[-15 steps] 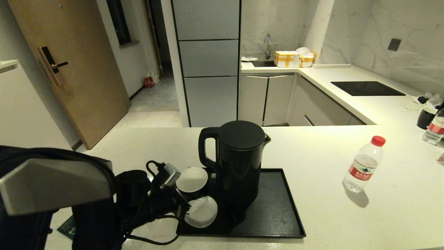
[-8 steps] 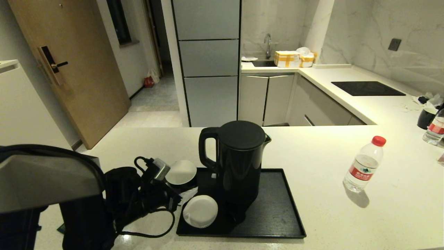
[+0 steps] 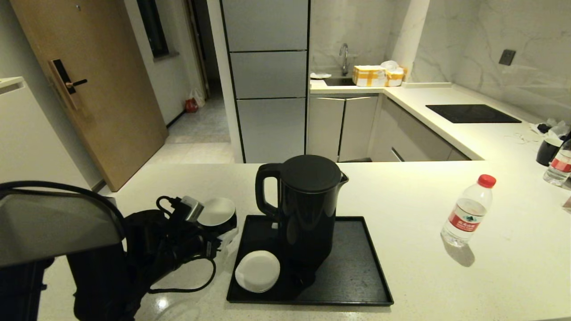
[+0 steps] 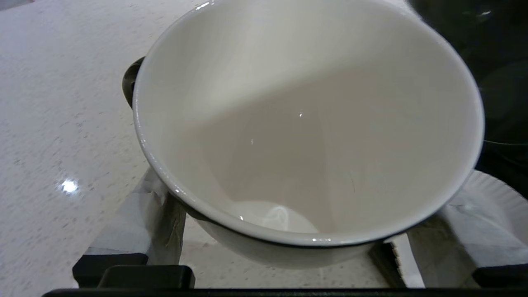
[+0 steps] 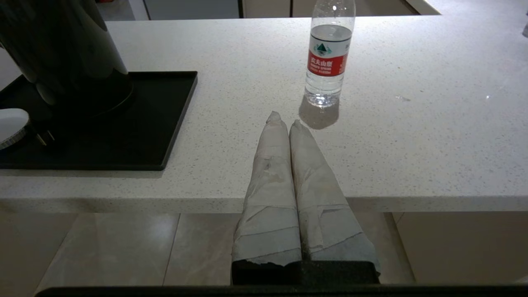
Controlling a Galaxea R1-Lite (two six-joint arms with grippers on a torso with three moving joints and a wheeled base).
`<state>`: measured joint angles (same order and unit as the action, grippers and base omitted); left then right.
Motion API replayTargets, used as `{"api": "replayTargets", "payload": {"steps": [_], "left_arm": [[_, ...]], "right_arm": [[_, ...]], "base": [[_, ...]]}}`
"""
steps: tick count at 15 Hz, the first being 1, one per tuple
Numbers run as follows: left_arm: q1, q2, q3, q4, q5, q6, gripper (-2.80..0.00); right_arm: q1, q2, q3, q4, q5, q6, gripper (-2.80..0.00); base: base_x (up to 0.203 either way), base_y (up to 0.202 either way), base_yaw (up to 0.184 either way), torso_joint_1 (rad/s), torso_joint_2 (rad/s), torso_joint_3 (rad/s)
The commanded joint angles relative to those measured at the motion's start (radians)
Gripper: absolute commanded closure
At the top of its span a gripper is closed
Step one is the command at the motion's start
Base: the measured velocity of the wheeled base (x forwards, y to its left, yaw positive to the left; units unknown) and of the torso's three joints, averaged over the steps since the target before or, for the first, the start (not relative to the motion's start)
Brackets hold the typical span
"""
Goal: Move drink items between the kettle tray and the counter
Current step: Place it on the left
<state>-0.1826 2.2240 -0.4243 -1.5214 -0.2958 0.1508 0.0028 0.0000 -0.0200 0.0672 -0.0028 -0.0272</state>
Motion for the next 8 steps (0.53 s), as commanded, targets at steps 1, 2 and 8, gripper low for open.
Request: {"api": "replayTargets", "payload": {"steps": [1, 2, 8], "left_arm": [[0.077, 0.008, 0.005, -0.009, 0.012, -0.001, 0.0], [0.106, 0.012, 0.011, -0.009, 0.017, -0.002, 0.0], [0.155, 0.028, 0.045, -0.009, 0.014, -0.002, 0.0]], "right_arm": [[0.0, 0.002, 0.0, 0.0, 0.0, -0.002, 0.0], [0.0, 0.002, 0.0, 0.0, 0.0, -0.002, 0.0], [0.0, 0.002, 0.0, 0.0, 0.0, -0.002, 0.0]], "base": [[0.0, 0.0, 0.0, 0.0, 0.0, 0.0], [0.0, 0.0, 0.0, 0.0, 0.0, 0.0], [0.0, 0.0, 0.0, 0.0, 0.0, 0.0]]}}
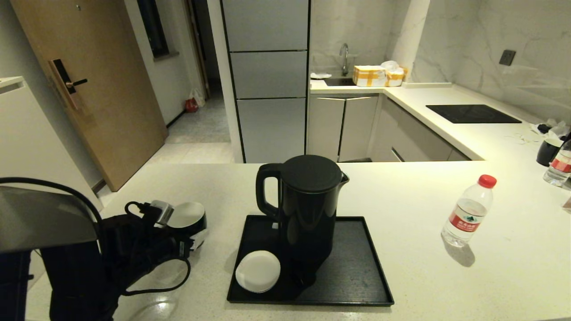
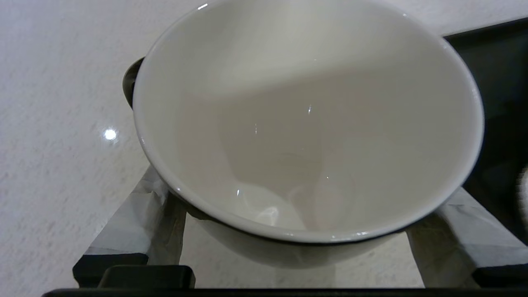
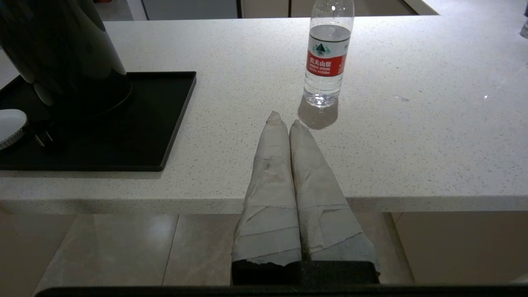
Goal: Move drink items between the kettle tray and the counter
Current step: Place it on the left
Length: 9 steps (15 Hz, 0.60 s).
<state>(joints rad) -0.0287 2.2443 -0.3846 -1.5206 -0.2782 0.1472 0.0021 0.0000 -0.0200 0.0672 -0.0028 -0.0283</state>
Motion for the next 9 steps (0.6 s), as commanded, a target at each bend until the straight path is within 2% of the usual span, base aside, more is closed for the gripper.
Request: {"api": "replayTargets", "payload": {"steps": [1, 6, 9], "left_arm": [[-0.002, 0.01, 0.006, -0.009, -0.004, 0.002, 0.0], [-0.069, 0.027, -0.008, -0.009, -0.008, 0.0, 0.0], [-0.133, 0.076, -0.06, -0.009, -0.007, -0.002, 0.0]], "right_arm": [[0.001, 0.002, 0.0, 0.0, 0.0, 0.001, 0.0], [0.001, 0.002, 0.0, 0.0, 0.0, -0.001, 0.0], [0.001, 0.002, 0.0, 0.0, 0.0, 0.001, 0.0]], "base": [[0.0, 0.0, 0.0, 0.0, 0.0, 0.0], [0.0, 0.0, 0.0, 0.0, 0.0, 0.0], [0.0, 0.0, 0.0, 0.0, 0.0, 0.0]]}}
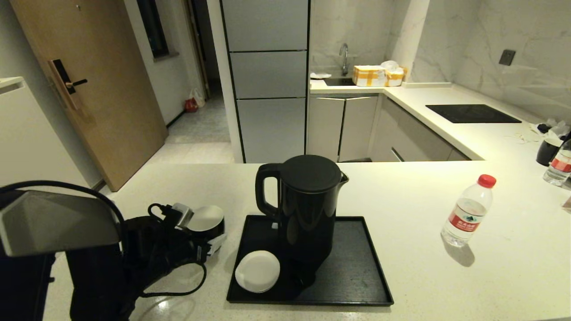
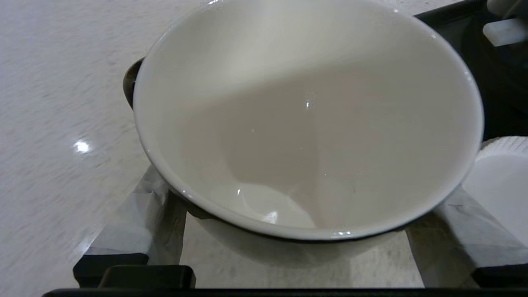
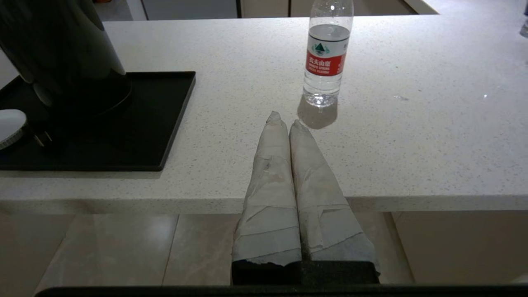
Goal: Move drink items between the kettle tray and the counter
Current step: Place it on the left
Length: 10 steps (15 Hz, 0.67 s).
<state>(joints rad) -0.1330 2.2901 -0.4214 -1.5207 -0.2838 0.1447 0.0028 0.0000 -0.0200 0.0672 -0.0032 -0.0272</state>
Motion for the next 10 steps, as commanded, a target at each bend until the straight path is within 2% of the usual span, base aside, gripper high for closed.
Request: {"api": "replayTargets", "payload": {"steps": [1, 10], "left_arm": [[-0.041, 0.043, -0.04, -0.009, 0.001, 0.001, 0.0], [-0.05, 0.078, -0.054, -0.009, 0.006, 0.001, 0.0]], "right_arm": [[0.0, 0.002, 0.0, 0.0, 0.0, 0.0, 0.0], [0.0, 0.002, 0.0, 0.0, 0.0, 0.0, 0.0]], "base": [[0.0, 0.0, 0.0, 0.0, 0.0, 0.0], [0.0, 0.0, 0.0, 0.0, 0.0, 0.0]]}}
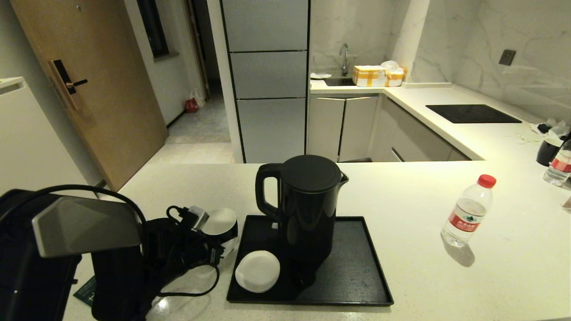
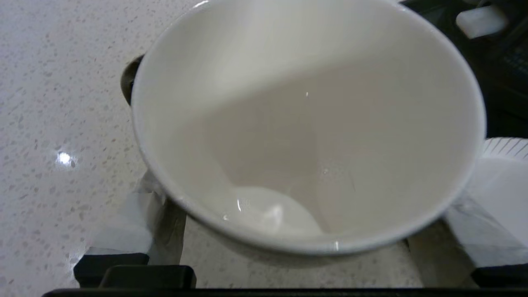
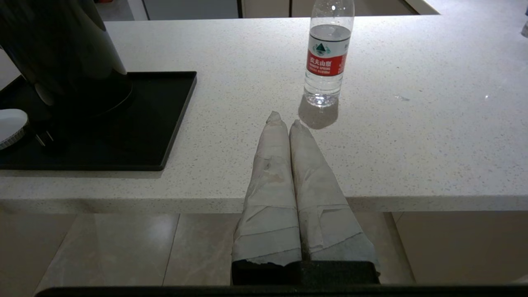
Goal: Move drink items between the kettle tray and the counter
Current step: Place it on the left
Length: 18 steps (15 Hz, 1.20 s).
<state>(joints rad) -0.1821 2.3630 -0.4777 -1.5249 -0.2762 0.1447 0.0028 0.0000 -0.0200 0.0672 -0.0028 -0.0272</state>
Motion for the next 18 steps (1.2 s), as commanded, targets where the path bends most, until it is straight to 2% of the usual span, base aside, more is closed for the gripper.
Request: {"api": "replayTargets", "payload": {"steps": [1, 5, 6, 18], "left_arm": [[0.0, 0.005, 0.002, -0.005, -0.001, 0.001, 0.0], [0.0, 0.007, 0.005, -0.005, -0.003, 0.001, 0.0], [0.0, 0.007, 0.005, -0.005, -0.003, 0.001, -2.8], [0.0, -0.005, 0.031, -0.005, -0.005, 0.004, -2.8]], "right_arm": [[0.0, 0.002, 0.0, 0.0, 0.0, 0.0, 0.0], [0.0, 0.002, 0.0, 0.0, 0.0, -0.002, 0.0], [0.0, 0.002, 0.0, 0.0, 0.0, -0.002, 0.0], [0.0, 0.002, 0.0, 0.0, 0.0, -0.002, 0.0]], "base": [[0.0, 0.0, 0.0, 0.0, 0.0, 0.0], [0.0, 0.0, 0.0, 0.0, 0.0, 0.0], [0.0, 0.0, 0.0, 0.0, 0.0, 0.0], [0.0, 0.0, 0.0, 0.0, 0.0, 0.0]]}}
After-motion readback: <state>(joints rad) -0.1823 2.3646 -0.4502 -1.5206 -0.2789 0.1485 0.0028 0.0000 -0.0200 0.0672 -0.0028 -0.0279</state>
